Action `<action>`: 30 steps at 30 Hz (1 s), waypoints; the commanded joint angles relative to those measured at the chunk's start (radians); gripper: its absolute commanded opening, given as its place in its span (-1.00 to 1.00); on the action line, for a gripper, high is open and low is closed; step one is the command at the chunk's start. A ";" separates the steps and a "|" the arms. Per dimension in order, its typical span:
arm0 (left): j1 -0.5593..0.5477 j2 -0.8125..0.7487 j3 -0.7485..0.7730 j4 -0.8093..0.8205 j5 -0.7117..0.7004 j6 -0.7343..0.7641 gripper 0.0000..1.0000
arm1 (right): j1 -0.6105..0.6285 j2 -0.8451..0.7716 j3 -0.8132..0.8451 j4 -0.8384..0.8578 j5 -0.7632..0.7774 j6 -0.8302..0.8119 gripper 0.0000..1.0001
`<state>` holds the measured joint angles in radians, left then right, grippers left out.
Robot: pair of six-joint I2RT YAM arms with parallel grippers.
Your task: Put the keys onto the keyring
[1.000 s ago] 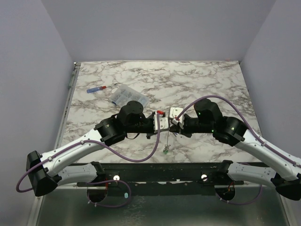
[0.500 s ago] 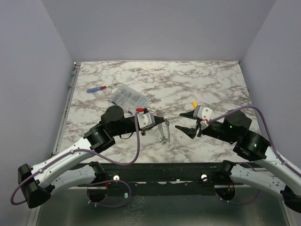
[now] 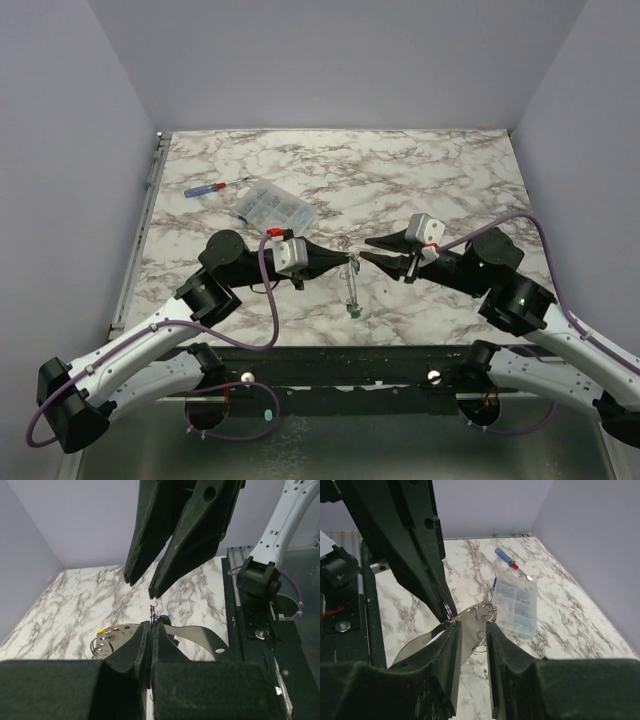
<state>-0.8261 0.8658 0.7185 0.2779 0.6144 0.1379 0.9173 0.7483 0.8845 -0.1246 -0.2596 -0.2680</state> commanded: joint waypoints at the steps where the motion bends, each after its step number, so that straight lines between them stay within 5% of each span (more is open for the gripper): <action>1: 0.008 -0.031 -0.014 0.091 0.060 -0.026 -1.00 | 0.008 0.031 0.008 0.052 -0.047 -0.005 -0.31; 30: 0.032 -0.033 -0.023 0.091 0.080 -0.041 -1.00 | 0.008 0.089 0.039 0.030 -0.071 0.013 -0.30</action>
<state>-0.7998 0.8433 0.6979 0.3138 0.6689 0.1081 0.9173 0.8276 0.8993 -0.0994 -0.3054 -0.2779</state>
